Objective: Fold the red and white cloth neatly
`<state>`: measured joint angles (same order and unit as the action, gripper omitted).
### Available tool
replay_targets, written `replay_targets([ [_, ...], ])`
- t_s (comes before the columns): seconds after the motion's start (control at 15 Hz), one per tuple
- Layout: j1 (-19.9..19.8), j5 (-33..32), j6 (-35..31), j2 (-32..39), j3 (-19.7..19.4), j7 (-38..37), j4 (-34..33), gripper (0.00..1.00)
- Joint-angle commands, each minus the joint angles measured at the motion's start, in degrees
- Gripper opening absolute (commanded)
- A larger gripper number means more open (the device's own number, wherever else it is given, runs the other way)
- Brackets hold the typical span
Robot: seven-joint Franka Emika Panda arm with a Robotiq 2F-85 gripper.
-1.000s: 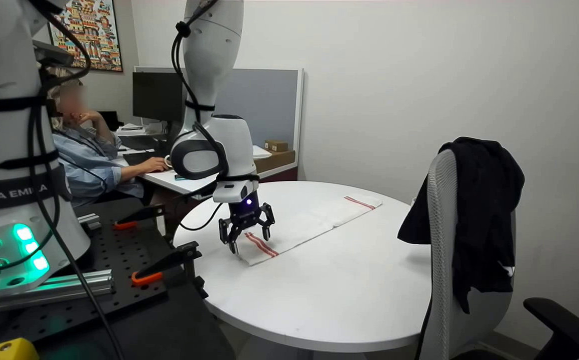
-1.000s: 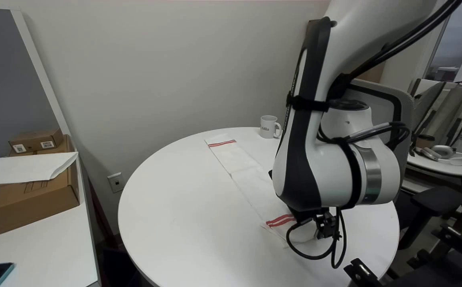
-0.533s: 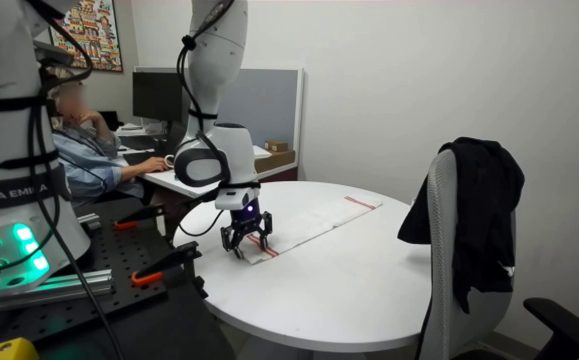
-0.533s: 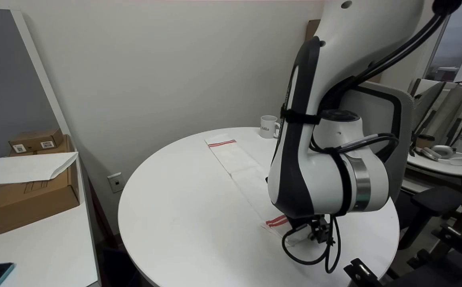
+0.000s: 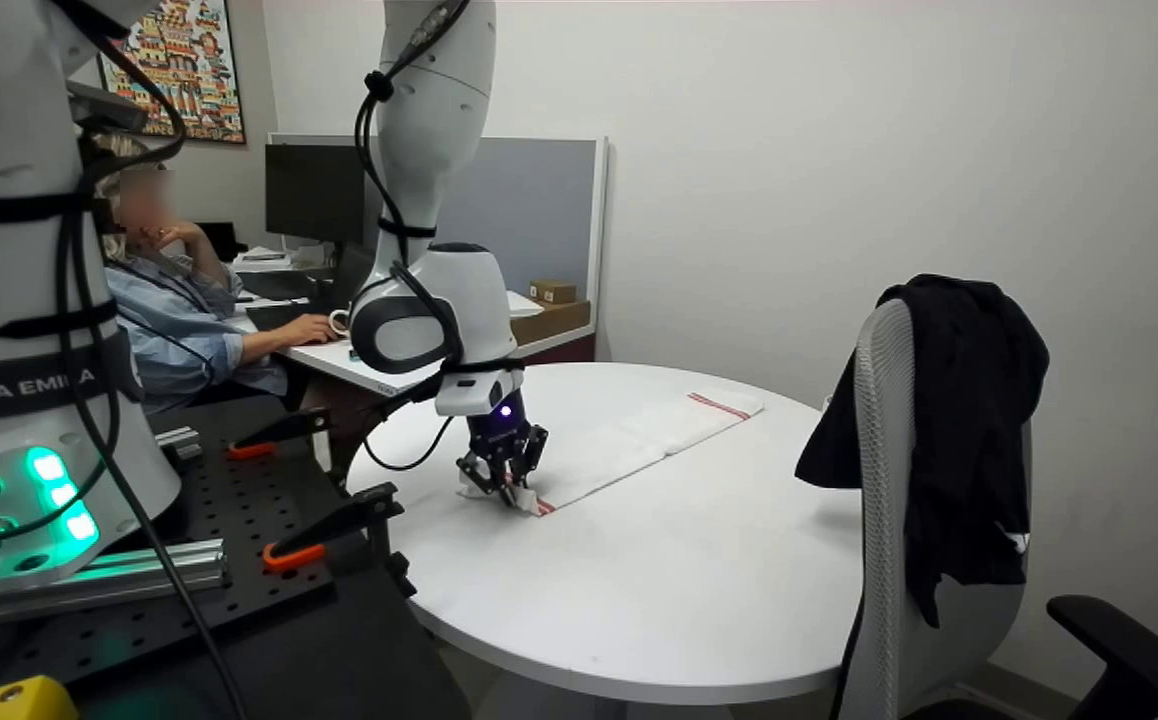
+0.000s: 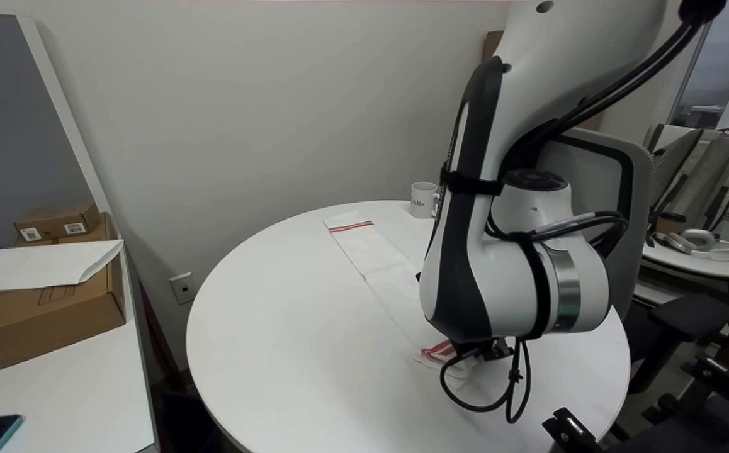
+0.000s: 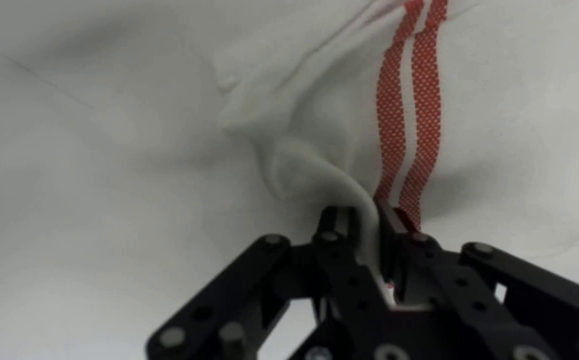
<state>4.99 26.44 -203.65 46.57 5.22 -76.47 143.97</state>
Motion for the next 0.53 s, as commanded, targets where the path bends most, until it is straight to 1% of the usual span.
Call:
replay_targets([
  [0.0, -1.5, -0.5, -2.2, -0.6, 1.7, 0.2, 1.1, 0.00],
  [0.27, -5.2, -2.0, -3.0, -4.1, 4.0, -0.1, 4.5, 0.01],
  [0.47, -8.8, -4.3, -4.6, -9.9, 5.7, -0.1, 9.6, 0.01],
])
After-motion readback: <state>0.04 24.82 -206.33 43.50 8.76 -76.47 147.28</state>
